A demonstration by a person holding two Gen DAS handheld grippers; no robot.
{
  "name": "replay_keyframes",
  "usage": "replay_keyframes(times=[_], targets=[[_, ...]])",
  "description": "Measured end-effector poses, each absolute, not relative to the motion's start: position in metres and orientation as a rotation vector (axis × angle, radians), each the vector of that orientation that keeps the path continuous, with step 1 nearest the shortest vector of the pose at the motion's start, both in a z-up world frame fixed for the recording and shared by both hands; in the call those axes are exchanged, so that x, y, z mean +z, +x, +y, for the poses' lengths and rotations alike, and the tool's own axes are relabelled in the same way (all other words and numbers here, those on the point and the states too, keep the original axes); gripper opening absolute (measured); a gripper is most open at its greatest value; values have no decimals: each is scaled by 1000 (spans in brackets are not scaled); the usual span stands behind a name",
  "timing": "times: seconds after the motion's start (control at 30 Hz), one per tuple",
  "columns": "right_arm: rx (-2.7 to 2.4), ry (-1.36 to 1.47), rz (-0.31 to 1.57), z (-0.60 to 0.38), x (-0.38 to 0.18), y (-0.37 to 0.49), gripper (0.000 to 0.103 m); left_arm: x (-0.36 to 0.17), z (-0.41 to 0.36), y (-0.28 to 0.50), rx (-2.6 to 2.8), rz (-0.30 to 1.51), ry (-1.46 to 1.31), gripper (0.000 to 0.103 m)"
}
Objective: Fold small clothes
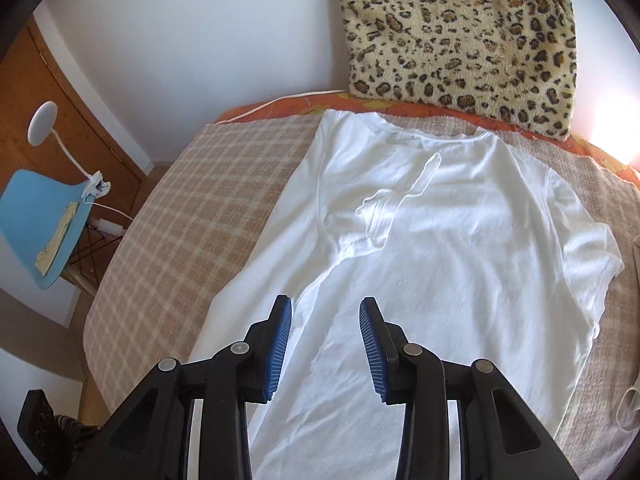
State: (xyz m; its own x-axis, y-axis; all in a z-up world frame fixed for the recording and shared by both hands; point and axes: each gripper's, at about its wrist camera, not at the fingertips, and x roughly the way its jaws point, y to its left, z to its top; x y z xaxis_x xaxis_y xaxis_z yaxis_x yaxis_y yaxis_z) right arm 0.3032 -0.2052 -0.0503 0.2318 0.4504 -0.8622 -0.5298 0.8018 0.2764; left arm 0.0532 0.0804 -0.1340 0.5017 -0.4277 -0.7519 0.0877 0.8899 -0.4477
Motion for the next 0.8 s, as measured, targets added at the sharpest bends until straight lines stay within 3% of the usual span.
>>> replay_keyframes(times=[0.37,0.4,0.47,0.5,0.6,0.63,0.8], targets=[[874,-41,1331,-240,-101,175,39,-144,82,57,-306,1006,-441,28],[881,-38,1340,-240,-103,171,39,-145,82,56,-307,1003,-444,26],[891,-35,1353,-239,-107,163,39,-149,80,57,-325,1018,-471,4],[895,-39,1350,-239,-108,159,39,-149,78,57,-329,1016,-476,4],[898,-78,1331,-236,-107,153,18,-141,66,53,-347,980,-419,3],[902,-77,1337,-236,-108,154,6,-138,63,49,-353,967,-411,3],[883,-78,1326,-243,-105,155,0,-140,61,40,-306,965,-334,3]])
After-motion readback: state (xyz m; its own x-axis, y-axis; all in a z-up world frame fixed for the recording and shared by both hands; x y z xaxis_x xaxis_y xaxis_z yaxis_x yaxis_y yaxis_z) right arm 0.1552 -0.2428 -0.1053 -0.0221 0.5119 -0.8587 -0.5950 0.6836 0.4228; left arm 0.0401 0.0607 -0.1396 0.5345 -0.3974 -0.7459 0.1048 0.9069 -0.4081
